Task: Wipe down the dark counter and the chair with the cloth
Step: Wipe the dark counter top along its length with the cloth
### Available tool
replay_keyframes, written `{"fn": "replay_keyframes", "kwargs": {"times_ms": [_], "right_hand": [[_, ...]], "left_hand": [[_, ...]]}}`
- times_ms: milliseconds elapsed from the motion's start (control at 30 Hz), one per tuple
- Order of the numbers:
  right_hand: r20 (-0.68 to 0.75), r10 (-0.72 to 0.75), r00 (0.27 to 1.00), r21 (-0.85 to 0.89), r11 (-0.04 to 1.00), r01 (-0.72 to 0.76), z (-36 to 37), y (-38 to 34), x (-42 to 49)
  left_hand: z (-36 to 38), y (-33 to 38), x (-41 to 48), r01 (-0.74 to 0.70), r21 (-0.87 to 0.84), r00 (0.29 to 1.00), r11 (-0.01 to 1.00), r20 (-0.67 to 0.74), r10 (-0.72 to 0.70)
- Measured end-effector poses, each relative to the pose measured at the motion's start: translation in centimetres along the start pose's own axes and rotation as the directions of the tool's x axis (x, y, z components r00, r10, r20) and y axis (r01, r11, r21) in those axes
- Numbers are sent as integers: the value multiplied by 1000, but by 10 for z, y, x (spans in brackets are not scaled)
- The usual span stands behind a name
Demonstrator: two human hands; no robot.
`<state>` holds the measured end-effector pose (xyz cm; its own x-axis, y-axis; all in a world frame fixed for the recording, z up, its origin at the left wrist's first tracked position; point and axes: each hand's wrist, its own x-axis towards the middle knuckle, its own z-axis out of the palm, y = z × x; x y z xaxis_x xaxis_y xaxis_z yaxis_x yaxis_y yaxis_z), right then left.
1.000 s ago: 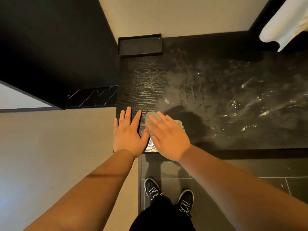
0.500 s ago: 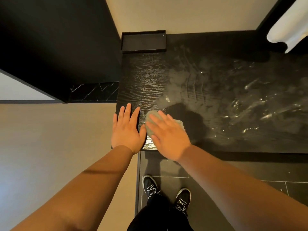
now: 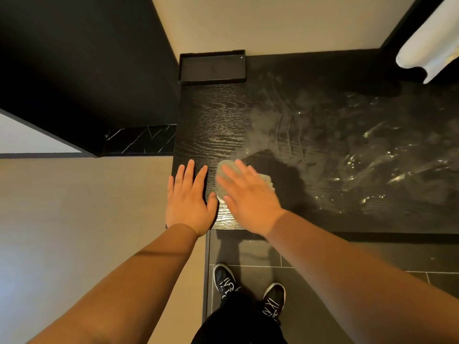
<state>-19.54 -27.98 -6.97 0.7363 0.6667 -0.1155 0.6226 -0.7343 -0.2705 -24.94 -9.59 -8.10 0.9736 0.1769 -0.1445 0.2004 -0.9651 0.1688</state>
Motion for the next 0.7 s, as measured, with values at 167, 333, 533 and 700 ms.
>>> {"fn": "replay_keyframes", "kwargs": {"times_ms": [167,333,533,700], "right_hand": [[-11,-20,1000,-2,1000,20,-4,39,11],[-40,299,954,0,954,-299,-17,76,6],[38,19,999,-7,1000,-18,-3,4,24],[20,-4,1000,17,1000,4,-8,48,27]], "left_hand": [[-1,0,0,-5,5,1000,1000,5,5],[-3,0,0,-7,4,1000,1000,4,7],[-2,1,1,0,17,1000,1000,13,0],[-2,1,0,-6,11,1000,1000,16,6]]}}
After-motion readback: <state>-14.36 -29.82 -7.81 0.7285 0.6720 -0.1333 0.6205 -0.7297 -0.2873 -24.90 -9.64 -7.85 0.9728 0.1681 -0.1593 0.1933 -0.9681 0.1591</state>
